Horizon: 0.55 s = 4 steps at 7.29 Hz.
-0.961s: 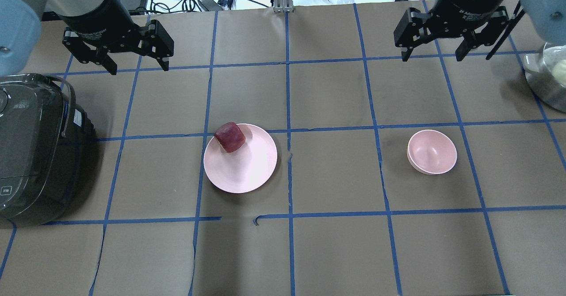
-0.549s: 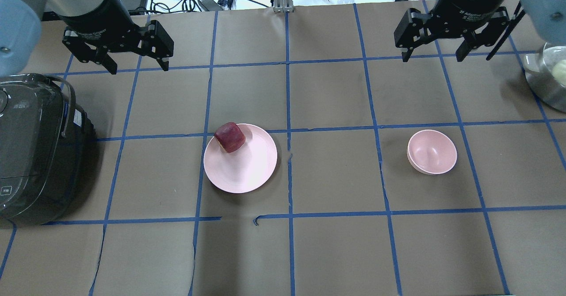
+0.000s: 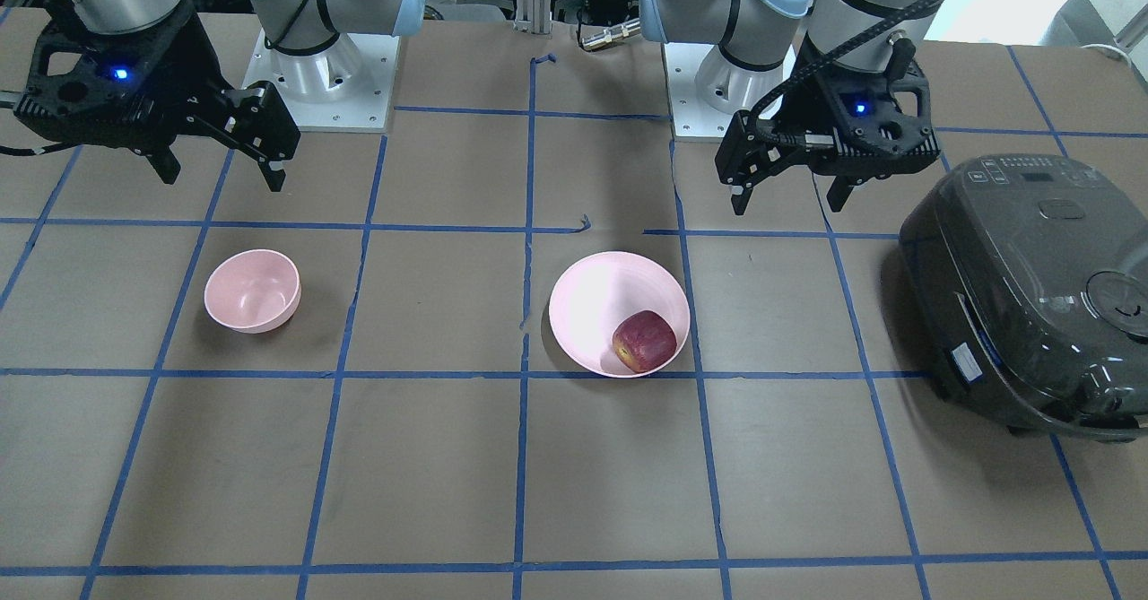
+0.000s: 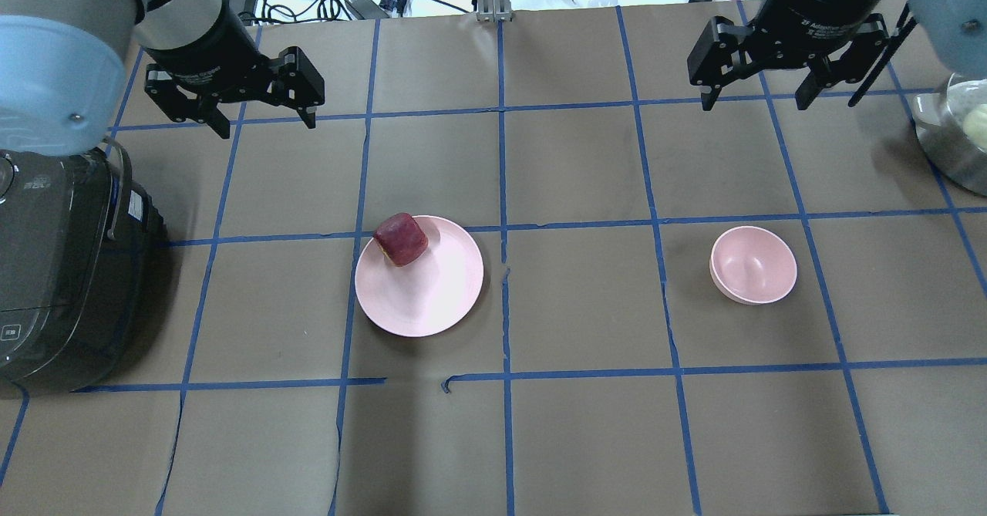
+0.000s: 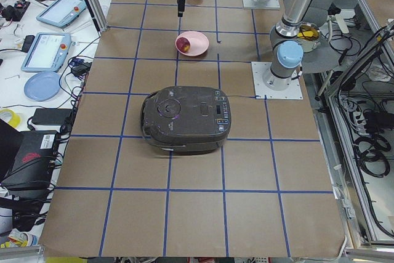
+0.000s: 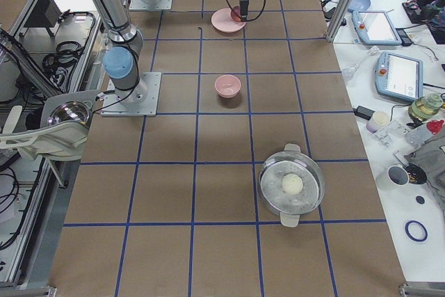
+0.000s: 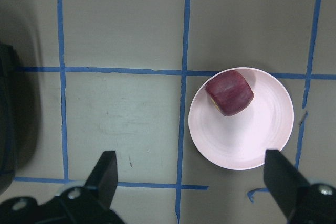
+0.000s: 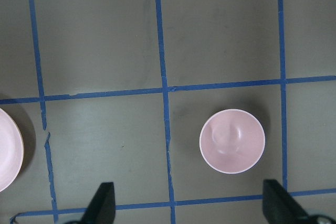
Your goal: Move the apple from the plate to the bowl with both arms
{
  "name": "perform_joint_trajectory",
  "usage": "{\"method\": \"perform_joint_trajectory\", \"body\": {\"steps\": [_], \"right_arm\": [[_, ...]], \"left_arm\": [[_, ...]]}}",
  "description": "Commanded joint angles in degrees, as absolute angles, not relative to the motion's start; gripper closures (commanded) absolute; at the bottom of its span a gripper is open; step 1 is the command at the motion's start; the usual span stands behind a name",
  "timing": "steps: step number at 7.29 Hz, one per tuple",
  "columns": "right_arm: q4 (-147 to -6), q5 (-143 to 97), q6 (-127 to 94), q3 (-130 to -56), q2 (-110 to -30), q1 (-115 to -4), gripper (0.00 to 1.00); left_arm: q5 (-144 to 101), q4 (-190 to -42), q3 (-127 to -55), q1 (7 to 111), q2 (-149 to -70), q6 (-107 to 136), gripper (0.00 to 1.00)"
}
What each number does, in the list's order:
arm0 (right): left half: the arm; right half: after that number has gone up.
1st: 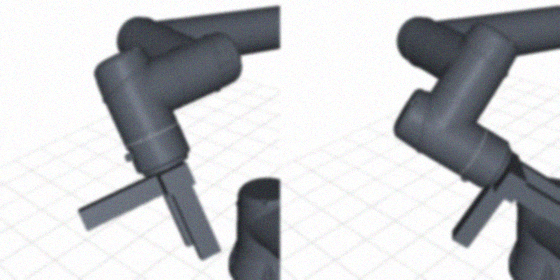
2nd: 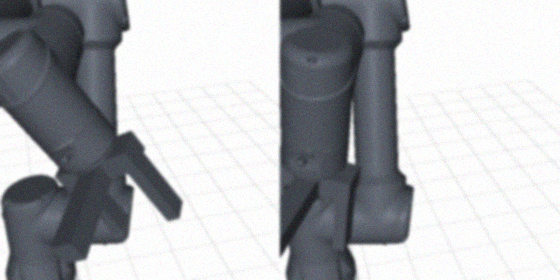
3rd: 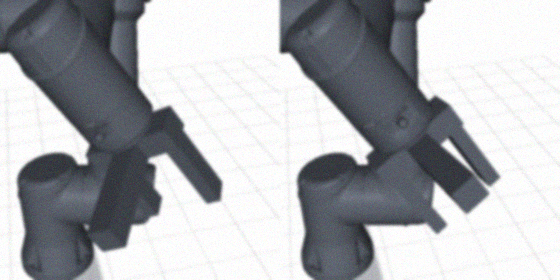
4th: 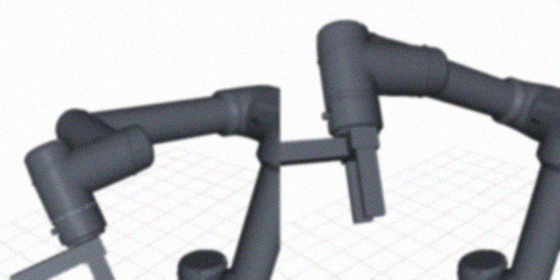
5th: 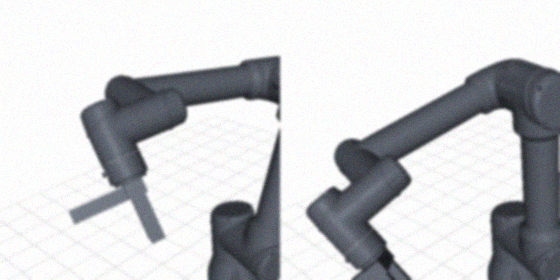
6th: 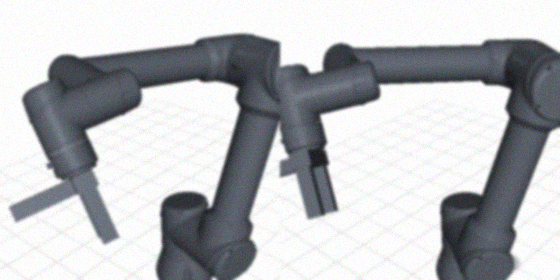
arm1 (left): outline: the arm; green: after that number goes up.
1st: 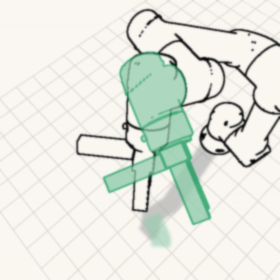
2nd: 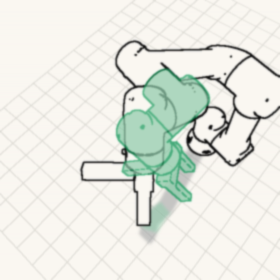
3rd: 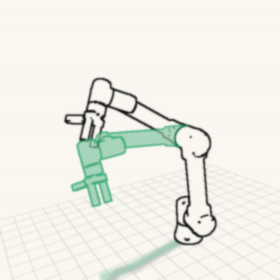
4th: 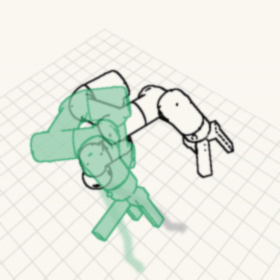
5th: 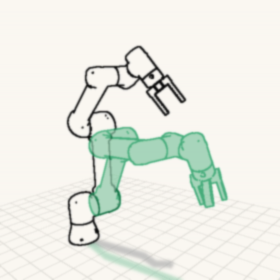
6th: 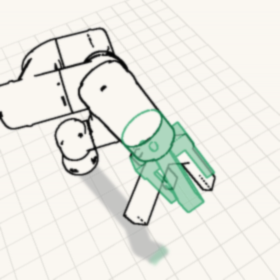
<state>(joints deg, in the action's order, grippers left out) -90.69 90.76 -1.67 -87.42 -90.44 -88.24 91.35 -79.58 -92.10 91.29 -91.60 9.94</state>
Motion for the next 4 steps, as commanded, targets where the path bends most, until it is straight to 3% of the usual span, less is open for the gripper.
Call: {"method": "perform_joint_trajectory", "body": {"steps": [1,4], "right_arm": [[-90.62,90.62,-1.67,-87.45,-90.44,-88.24,0.0],[-90.7,90.36,-1.41,-87.54,-90.35,-88.24,0.0]], "left_arm": [[91.23,-71.68,-97.01,92.98,-94.64,21.05,0.0],[90.8,-57.0,-104.75,93.86,-102.89,31.61,0.0]]}}
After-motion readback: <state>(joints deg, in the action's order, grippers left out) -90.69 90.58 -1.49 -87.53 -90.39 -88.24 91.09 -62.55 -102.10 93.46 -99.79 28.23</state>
